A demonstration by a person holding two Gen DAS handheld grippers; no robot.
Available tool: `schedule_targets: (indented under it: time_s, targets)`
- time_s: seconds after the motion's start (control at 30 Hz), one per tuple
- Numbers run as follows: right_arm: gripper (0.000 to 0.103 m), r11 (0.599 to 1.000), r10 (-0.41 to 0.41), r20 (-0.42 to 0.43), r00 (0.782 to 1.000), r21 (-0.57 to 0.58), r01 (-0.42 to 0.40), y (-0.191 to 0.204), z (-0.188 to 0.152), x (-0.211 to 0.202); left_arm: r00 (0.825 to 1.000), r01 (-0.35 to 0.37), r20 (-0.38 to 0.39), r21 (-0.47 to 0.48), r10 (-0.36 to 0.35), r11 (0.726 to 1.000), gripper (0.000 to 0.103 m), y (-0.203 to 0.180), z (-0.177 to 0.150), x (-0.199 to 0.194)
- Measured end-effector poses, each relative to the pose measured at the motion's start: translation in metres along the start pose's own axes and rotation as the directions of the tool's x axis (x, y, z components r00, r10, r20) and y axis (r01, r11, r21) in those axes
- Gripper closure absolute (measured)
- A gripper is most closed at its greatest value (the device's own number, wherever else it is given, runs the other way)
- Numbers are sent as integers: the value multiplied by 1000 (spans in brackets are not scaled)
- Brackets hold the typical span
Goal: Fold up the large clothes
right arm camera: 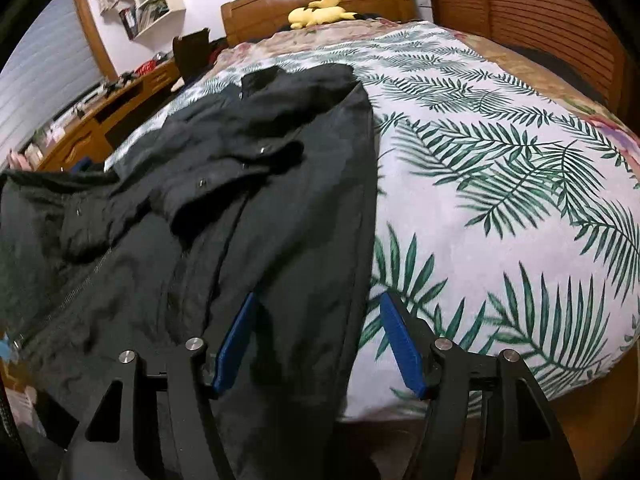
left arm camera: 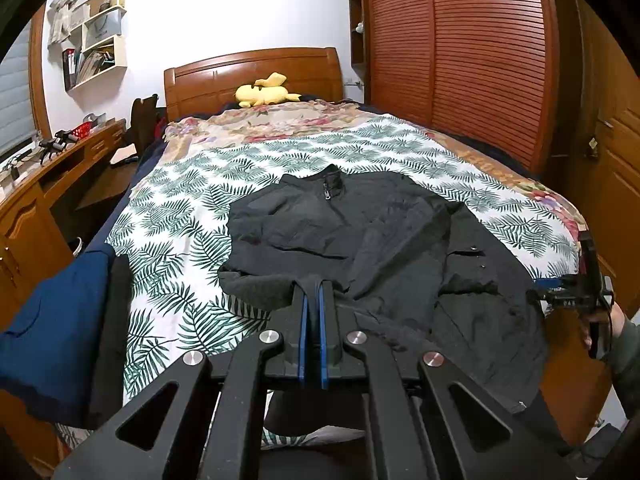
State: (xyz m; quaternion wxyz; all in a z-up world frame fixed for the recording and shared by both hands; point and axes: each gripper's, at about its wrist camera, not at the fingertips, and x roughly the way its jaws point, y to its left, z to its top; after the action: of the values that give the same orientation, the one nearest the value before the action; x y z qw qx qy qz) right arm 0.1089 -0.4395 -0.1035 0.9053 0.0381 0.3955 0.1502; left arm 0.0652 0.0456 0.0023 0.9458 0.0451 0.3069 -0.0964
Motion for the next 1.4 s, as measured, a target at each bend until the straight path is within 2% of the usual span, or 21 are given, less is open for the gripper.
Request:
schedule_targets:
  time_s: [0.03, 0.07, 0.1, 0.13, 0.23, 0.33, 0.4, 0.53, 0.77, 0.83, 0.93, 1.03, 1.17, 1.23, 1.3, 1.33, 1.4]
  targets:
    - [55, 1000, 13, -11, 1000, -8, -13, -2, 2, 7, 1000, -1, 0, -2, 1, 1000, 98, 1, 0, 0]
    - [73, 1000, 25, -24, 999, -16, -25, -1, 2, 9, 1000, -1, 1, -5, 1, 1000, 98, 2, 0, 0]
    - [87, 999, 23, -30, 999, -30, -24, -1, 1, 11, 1000, 0, 3, -7, 0, 1000, 98, 3, 0, 0]
    - [97, 997, 57, -44, 997, -46, -59, 1, 2, 14, 1000, 1, 5, -10, 0, 1000, 98, 2, 0, -1]
    - [98, 990, 126, 0, 992, -66, -126, 5, 9, 5, 1000, -6, 30, -23, 6, 1000, 98, 4, 3, -7]
    - [99, 984, 171, 135, 976, -67, -163, 7, 29, -32, 998, -7, 59, -18, 8, 1000, 98, 3, 11, -20]
    - [99, 981, 192, 210, 959, -73, -181, 8, 50, -61, 996, -4, 84, -15, 5, 1000, 98, 2, 19, -31]
    - [99, 967, 250, 298, 921, -121, -224, 15, 80, -108, 990, -5, 138, -26, 8, 1000, 98, 7, 35, -58]
    - [100, 951, 290, 420, 860, -227, -209, 22, 91, -193, 972, 37, 235, -51, -24, 998, 98, 19, 47, -117]
    - [100, 952, 283, 438, 853, -238, -194, 18, 90, -203, 968, 36, 249, -51, -22, 998, 98, 20, 49, -123]
    - [100, 961, 250, 441, 862, -223, -165, 6, 92, -196, 974, 8, 228, -68, 8, 998, 98, 28, 53, -104]
    - [100, 967, 225, 408, 885, -208, -151, 15, 99, -176, 984, -6, 175, -96, 23, 995, 98, 42, 61, -64]
    - [101, 978, 152, 346, 926, -188, -90, 31, 149, -126, 992, -55, 105, -116, 67, 992, 98, 62, 81, 2]
    - [100, 989, 97, 334, 938, -142, -52, 34, 179, -111, 993, -76, 85, -114, 86, 991, 98, 69, 91, 24]
    - [100, 997, 9, 341, 940, -71, 16, 32, 201, -96, 994, -77, 73, -91, 84, 993, 98, 70, 99, 42]
    - [96, 998, -7, 339, 941, -59, 29, 35, 209, -90, 996, -62, 58, -108, 69, 992, 98, 73, 102, 50]
    - [80, 999, -22, 320, 947, -28, 32, 35, 219, -76, 999, -14, 30, -125, 18, 992, 94, 74, 106, 60]
